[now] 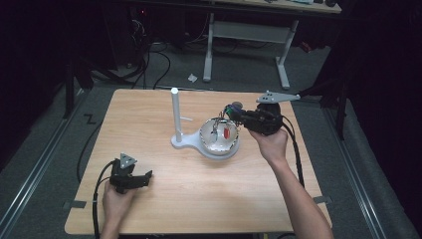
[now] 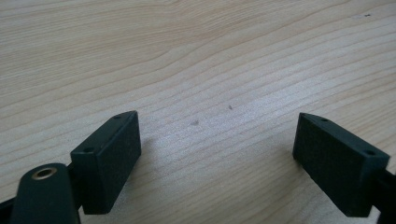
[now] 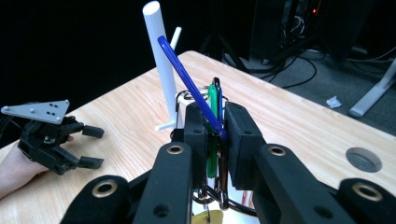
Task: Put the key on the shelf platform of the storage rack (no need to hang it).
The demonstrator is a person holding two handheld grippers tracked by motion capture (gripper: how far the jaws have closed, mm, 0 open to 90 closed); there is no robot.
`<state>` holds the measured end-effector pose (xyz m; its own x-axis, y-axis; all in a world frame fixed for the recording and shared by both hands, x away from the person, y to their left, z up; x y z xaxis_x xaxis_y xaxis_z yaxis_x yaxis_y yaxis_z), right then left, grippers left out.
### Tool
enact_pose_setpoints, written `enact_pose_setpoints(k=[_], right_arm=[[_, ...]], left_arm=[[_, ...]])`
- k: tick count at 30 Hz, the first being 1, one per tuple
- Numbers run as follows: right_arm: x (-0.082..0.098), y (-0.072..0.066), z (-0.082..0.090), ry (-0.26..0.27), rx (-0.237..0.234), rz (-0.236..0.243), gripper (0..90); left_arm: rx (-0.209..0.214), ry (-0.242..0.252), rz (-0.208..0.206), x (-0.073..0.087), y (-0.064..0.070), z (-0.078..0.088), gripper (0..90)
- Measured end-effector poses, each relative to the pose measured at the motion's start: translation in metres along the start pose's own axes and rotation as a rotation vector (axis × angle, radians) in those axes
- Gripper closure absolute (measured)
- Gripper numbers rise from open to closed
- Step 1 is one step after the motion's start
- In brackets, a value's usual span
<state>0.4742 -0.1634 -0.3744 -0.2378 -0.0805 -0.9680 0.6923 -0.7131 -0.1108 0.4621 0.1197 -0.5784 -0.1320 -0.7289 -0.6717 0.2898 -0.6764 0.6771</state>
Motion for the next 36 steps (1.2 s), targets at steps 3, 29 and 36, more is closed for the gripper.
enact_pose_setpoints(k=[3,29,36], right_arm=[[0.007,0.001,-0.007,-0.012,0.006,-0.002,80.4],[0.062,0.013,-0.045,-0.127,0.057,0.003,80.2],[0.079,0.016,-0.052,-0.165,0.071,0.022,80.1]], left_arm=[[-0.006,0.001,0.004,0.0,0.0,0.0,15.7],[-0.007,0.002,0.006,0.0,0.0,0.0,15.7],[-0.006,0.002,0.004,0.0,0.0,0.0,15.7]])
Point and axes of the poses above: each handheld gripper's, and its own axes: z roughly backward along the jaws, x roughly out of its underside, y roughly to its right, the point moved 9 cm from there along -z, roughly forward along the jaws, and after that the axes turned 14 degrees about y, right-handed, at the moved point
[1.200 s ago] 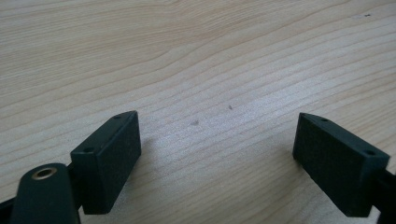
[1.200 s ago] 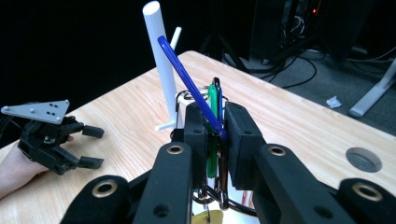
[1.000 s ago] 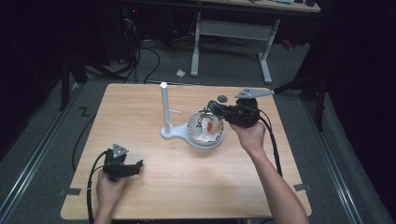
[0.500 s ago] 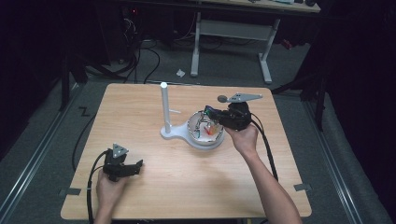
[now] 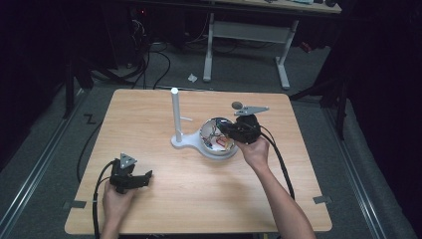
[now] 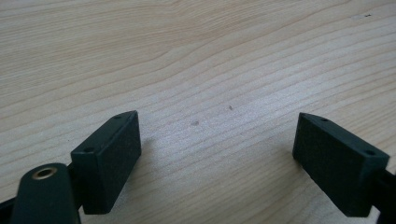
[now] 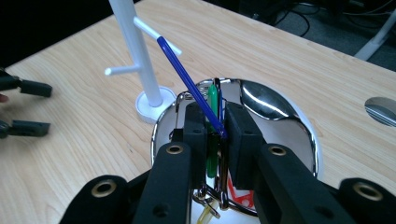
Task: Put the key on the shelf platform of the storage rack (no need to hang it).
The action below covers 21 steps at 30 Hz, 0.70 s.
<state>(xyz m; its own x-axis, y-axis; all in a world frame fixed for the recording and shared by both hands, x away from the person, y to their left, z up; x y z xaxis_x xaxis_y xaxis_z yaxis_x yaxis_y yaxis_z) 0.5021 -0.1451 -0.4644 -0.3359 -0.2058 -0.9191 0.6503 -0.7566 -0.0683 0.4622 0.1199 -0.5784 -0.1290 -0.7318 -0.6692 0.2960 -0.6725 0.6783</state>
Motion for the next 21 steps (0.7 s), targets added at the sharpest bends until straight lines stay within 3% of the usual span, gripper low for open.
enact_pose_setpoints(k=[9,21], right_arm=[[0.009,-0.001,-0.01,-0.024,0.003,0.009,80.1],[0.029,0.011,-0.015,-0.065,0.031,-0.027,79.9]], left_arm=[[0.0,-0.001,0.002,0.0,0.0,0.0,15.7],[0.0,-0.001,0.002,0.0,0.0,0.0,15.7]])
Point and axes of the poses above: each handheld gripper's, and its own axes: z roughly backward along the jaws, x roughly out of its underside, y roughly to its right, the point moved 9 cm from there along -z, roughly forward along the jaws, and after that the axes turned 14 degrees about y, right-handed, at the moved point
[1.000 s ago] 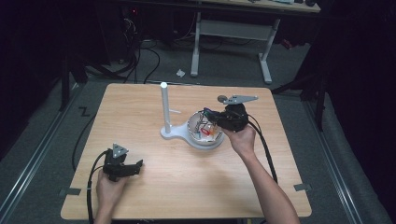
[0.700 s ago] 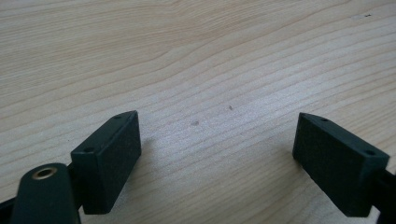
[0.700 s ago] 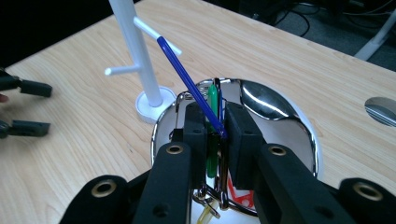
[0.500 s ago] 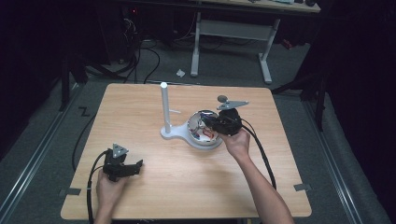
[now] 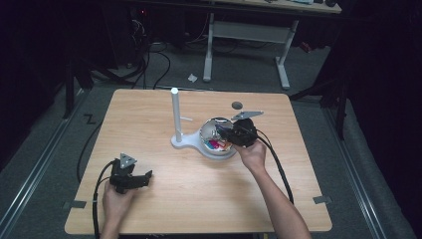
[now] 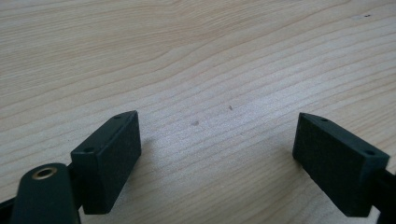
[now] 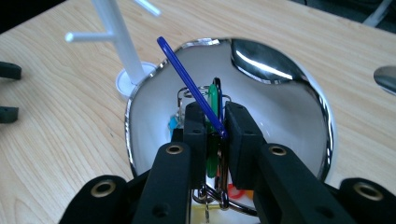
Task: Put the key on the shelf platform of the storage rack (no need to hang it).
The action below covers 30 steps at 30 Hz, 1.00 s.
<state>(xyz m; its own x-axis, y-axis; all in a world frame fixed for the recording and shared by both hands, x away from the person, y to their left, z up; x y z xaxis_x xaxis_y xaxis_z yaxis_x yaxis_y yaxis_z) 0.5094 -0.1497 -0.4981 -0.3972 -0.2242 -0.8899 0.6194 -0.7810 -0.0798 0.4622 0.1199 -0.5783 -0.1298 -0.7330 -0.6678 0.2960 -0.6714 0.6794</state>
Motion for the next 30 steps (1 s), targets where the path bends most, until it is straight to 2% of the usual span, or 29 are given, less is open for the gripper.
enact_pose_setpoints(k=[6,30], right_arm=[[0.003,0.003,-0.004,-0.012,0.012,0.003,79.8],[0.021,0.002,-0.017,-0.067,-0.003,-0.019,79.0]], left_arm=[[-0.001,0.0,0.002,0.0,0.0,0.0,15.7],[-0.001,-0.003,0.006,0.0,0.0,0.0,15.7]])
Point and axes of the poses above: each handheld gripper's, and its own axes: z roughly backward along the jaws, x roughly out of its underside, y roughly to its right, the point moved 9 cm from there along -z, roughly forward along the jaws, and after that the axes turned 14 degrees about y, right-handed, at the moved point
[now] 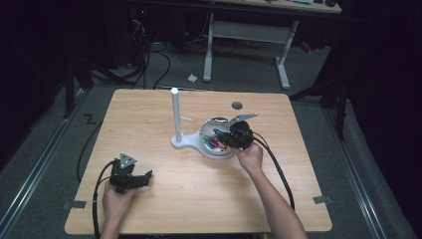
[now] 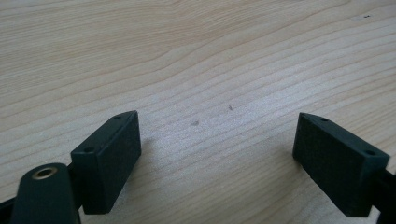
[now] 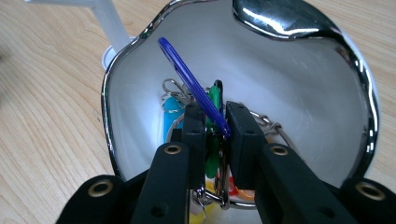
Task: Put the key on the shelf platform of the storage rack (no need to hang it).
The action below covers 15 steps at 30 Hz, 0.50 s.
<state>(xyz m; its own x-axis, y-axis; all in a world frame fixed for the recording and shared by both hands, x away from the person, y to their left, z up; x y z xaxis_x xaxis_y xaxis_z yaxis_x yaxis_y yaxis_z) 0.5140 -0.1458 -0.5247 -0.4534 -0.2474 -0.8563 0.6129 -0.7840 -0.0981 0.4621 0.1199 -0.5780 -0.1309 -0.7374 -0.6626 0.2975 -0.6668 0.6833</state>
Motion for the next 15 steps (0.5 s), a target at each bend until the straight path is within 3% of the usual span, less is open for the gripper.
enact_pose_setpoints(k=[15], right_arm=[[0.0006,0.0005,0.0004,-0.007,0.009,0.0,71.1]], left_arm=[[0.003,-0.002,-0.001,0.0002,0.0001,0.0,15.7]])
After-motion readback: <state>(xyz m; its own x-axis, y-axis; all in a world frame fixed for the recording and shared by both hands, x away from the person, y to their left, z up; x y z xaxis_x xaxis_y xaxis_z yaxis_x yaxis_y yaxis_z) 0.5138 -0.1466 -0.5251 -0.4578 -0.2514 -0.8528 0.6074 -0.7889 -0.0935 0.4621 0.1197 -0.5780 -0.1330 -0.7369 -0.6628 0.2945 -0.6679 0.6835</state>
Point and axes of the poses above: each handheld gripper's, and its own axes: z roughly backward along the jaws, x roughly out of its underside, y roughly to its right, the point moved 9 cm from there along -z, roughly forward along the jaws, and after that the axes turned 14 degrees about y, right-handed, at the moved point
